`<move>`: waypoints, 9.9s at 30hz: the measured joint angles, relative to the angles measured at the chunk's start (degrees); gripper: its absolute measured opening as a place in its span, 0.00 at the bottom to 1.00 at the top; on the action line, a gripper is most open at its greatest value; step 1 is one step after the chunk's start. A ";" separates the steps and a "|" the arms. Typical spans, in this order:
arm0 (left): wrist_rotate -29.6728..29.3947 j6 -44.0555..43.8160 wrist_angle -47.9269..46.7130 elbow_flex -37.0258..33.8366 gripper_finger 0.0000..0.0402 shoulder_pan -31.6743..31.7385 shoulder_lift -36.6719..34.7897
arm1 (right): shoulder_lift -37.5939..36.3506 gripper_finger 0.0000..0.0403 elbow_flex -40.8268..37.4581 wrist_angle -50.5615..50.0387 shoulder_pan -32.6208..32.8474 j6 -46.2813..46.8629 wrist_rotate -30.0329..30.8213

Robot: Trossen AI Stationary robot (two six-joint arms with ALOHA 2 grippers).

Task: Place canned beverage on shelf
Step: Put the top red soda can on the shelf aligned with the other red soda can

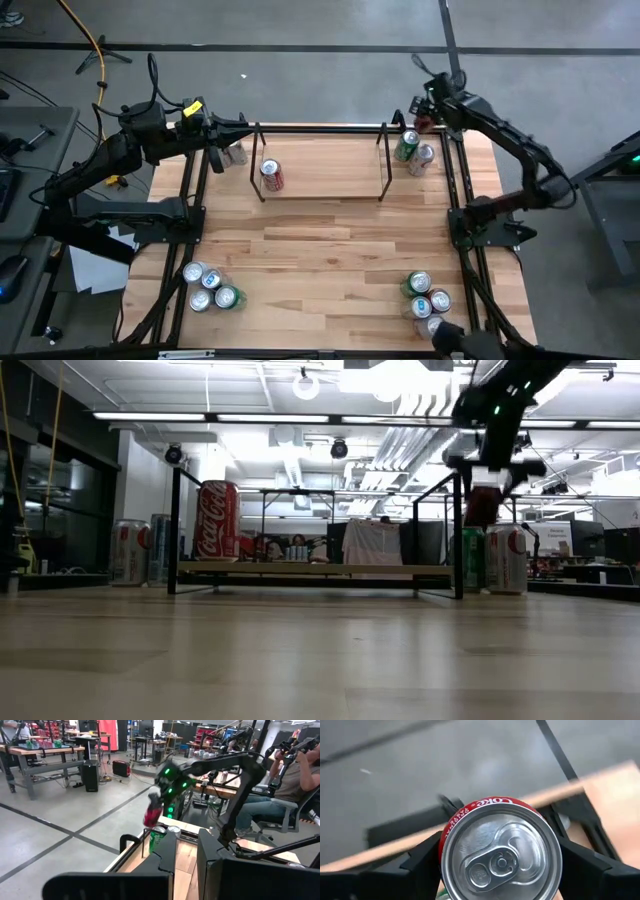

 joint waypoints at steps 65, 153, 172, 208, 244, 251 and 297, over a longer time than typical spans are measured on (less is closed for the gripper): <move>33.70 -1.85 3.11 12.87 0.75 -8.90 39.32 | 1.56 0.72 10.07 26.75 56.54 -48.73 -26.14; -24.53 6.92 4.73 9.62 0.91 -16.39 11.97 | 8.70 0.71 11.63 37.04 43.42 -43.09 -24.38; -23.28 0.98 5.51 9.53 0.91 -16.39 2.84 | 42.98 0.71 40.98 26.51 36.77 -45.45 -25.07; -23.26 -0.24 5.95 9.51 0.91 -16.41 3.98 | 50.38 0.87 43.17 21.52 36.82 -50.50 -28.26; -23.28 3.12 5.79 9.53 0.91 -16.39 2.84 | 41.44 0.88 41.89 7.31 42.89 -40.74 -16.39; -23.62 3.71 5.95 9.53 0.91 -16.40 1.51 | 27.72 0.88 18.02 24.97 43.28 -30.44 -13.74; -24.35 2.96 6.18 9.53 0.91 -16.39 1.55 | 49.50 0.88 33.36 32.46 48.10 -8.06 13.41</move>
